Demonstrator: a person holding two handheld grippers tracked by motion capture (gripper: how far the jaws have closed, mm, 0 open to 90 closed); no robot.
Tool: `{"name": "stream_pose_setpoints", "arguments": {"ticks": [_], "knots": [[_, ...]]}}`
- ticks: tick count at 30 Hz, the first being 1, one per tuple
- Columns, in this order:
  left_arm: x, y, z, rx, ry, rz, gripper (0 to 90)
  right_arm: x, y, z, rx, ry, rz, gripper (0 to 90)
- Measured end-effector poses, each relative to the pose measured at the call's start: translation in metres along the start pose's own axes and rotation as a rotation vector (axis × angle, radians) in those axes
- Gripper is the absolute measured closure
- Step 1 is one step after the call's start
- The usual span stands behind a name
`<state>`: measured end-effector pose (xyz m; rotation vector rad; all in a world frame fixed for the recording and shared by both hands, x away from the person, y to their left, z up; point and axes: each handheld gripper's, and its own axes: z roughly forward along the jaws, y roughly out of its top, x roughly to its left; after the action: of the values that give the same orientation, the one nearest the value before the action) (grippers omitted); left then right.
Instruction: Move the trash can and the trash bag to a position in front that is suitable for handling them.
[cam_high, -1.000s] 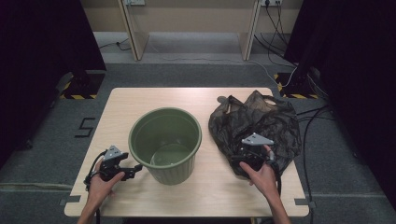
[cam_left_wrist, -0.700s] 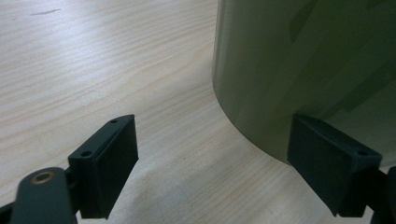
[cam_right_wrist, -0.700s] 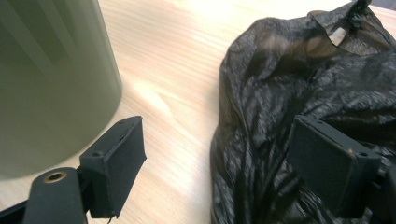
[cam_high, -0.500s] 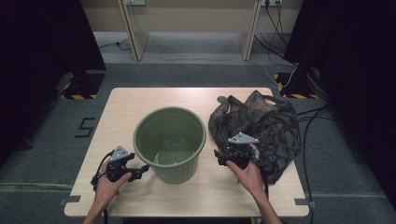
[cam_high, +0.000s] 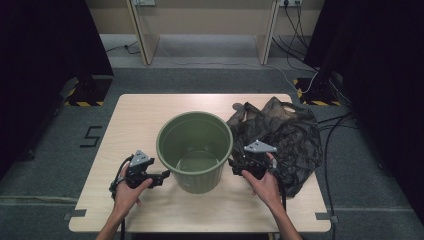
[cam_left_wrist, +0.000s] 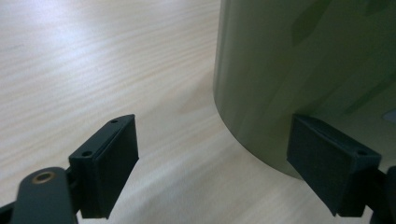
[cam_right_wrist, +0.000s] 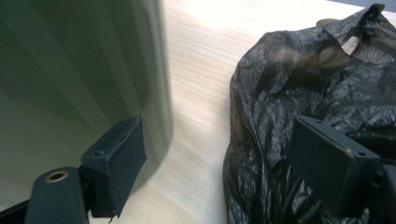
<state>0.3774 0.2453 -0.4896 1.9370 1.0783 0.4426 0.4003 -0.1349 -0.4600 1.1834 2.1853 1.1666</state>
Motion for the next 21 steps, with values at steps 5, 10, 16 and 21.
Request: {"name": "stream_pose_setpoints", "arguments": {"ticks": [5, 10, 16, 21], "knots": [[-0.001, 0.006, 0.006, 0.004, 0.012, 0.011, 16.5, 0.0, 0.005, 0.002, -0.004, -0.034, -0.022, 22.9], [0.003, 0.011, 0.014, 0.007, 0.005, -0.012, 16.5, -0.007, 0.009, 0.006, -0.006, -0.037, -0.012, 24.3], [0.005, 0.017, 0.021, 0.001, 0.019, -0.015, 16.7, -0.014, 0.013, 0.013, -0.008, -0.033, 0.0, 24.4], [0.007, 0.02, 0.027, -0.004, 0.024, -0.025, 17.4, -0.021, 0.017, 0.018, -0.01, -0.04, -0.006, 24.8]]}}
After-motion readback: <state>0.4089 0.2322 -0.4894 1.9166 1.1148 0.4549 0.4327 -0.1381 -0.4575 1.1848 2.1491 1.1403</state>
